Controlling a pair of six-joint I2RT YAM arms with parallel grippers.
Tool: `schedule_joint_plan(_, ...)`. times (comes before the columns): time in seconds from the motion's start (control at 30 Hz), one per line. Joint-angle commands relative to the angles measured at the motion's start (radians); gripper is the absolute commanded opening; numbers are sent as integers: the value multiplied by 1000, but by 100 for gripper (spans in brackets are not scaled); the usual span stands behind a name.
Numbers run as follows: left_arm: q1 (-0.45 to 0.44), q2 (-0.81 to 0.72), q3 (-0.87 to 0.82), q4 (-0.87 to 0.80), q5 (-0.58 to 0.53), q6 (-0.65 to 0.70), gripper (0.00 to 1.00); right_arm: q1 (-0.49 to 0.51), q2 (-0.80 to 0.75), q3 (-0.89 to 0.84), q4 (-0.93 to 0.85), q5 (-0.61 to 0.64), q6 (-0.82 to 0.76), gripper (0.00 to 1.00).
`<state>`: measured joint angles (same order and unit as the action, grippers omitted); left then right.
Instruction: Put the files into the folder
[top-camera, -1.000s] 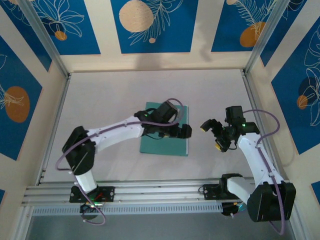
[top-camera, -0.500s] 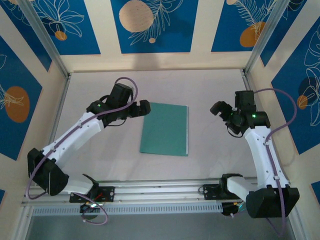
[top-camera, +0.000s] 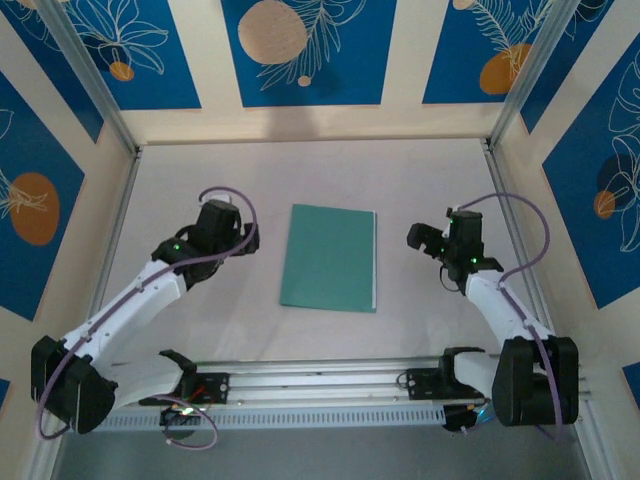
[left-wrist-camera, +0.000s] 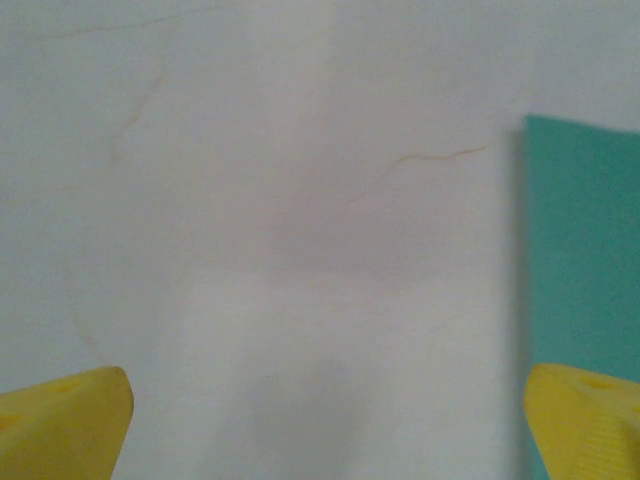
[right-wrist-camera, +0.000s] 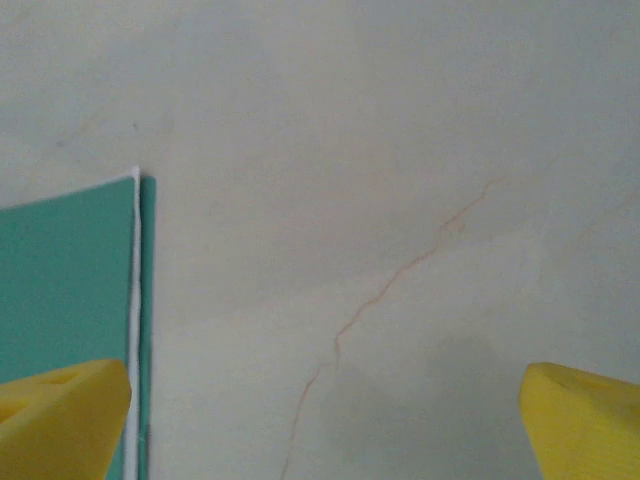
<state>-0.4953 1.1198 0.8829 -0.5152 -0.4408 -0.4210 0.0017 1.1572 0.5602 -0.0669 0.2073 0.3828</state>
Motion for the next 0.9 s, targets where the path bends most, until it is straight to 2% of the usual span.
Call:
schedule_joint_plan(0.0, 25, -45, -46, 80, -125, 111, 100, -8, 45, -2, 232, -19, -109, 99)
schedule_joint_plan(0.1, 36, -81, -101, 109, -150, 119, 100, -2, 92, -33, 316, -15, -196, 99)
schedule_joint_plan(0.17, 44, -96, -128, 125, -154, 115, 100, -6, 122, -60, 342, 5, -208, 99)
schedule_joint_plan(0.27, 49, -103, -149, 129, -159, 106, 100, -15, 128, -116, 482, -29, -213, 99)
schedule_joint_plan(0.4, 53, -113, -179, 132, -164, 101, 100, -35, 232, -57, 577, -88, -229, 99)
schedule_joint_plan(0.53, 60, -118, -191, 111, -168, 99, 100, -32, 333, -33, 655, -94, -225, 99)
schedule_joint_plan(0.67, 65, -127, -196, 90, -179, 100, 100, -3, 334, -82, 735, -83, -260, 99)
schedule_joint_plan(0.8, 76, -141, -233, 130, -177, 107, 100, -17, 359, -201, 976, -111, -257, 99)
schedule_joint_plan(0.87, 79, -142, -241, 145, -179, 115, 100, -15, 361, -198, 972, -103, -260, 99)
